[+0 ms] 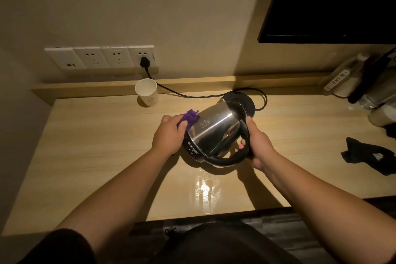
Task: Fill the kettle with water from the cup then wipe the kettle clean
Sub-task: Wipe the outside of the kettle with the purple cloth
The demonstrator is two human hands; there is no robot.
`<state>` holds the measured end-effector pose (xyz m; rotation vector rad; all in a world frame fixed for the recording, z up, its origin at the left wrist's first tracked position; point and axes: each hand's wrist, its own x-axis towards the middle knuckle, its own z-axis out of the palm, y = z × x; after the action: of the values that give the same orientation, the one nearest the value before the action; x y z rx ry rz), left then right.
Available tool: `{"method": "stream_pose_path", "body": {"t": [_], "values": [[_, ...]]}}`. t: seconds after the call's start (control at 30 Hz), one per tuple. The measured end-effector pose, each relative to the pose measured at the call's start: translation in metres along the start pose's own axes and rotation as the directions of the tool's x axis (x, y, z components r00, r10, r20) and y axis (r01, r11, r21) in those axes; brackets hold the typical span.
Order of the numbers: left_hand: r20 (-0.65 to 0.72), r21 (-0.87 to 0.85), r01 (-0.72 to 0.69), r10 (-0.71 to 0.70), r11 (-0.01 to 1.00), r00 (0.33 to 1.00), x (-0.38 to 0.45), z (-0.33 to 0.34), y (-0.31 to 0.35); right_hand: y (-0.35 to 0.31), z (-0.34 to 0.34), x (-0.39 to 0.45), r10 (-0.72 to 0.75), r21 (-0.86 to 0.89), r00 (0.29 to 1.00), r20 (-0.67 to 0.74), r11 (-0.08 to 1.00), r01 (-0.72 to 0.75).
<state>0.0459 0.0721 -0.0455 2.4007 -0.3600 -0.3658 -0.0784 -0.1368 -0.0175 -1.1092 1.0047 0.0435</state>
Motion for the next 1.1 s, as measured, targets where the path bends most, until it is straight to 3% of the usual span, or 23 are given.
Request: {"method": "stream_pose_path", "body": {"t": [0.1, 0.23, 0.47, 0.6, 0.8, 0.97, 1.1], "values": [[0.0, -0.091, 0.069, -0.069, 0.994, 0.998, 0.01, -0.004, -0.013, 0.006, -0.012, -0.001, 0.033, 0.055, 0.999, 0.0, 0.998, -0.033], [0.04, -0.215, 0.066, -0.059, 0.974, 0.997, 0.02, -0.001, -0.017, 0.019, -0.03, 0.001, 0.108, 0.125, 0.993, 0.044, 0.986, -0.113], [0.276, -0.171, -0.024, 0.071, 0.985, 0.959, 0.042, 0.002, 0.001, 0.033, -0.046, 0.009, 0.109, 0.134, 0.983, 0.146, 0.983, -0.129], [0.34, -0.141, -0.02, 0.068, 0.99, 0.938, 0.049, 0.006, -0.003, 0.035, -0.047, 0.01, 0.089, 0.147, 0.98, 0.18, 0.982, -0.117], [0.24, -0.229, -0.009, 0.066, 0.973, 0.968, 0.035, 0.022, -0.02, 0.032, -0.039, 0.013, 0.044, 0.18, 0.991, 0.128, 0.981, -0.067], [0.07, -0.291, -0.038, 0.061, 0.956, 0.996, 0.0, 0.025, -0.016, 0.034, -0.034, 0.012, 0.065, 0.239, 0.996, 0.063, 0.968, -0.078], [-0.075, -0.163, -0.167, 0.157, 0.972, 0.985, -0.029, 0.037, -0.012, 0.033, -0.029, 0.007, 0.113, 0.293, 0.992, 0.05, 0.948, -0.123]]}}
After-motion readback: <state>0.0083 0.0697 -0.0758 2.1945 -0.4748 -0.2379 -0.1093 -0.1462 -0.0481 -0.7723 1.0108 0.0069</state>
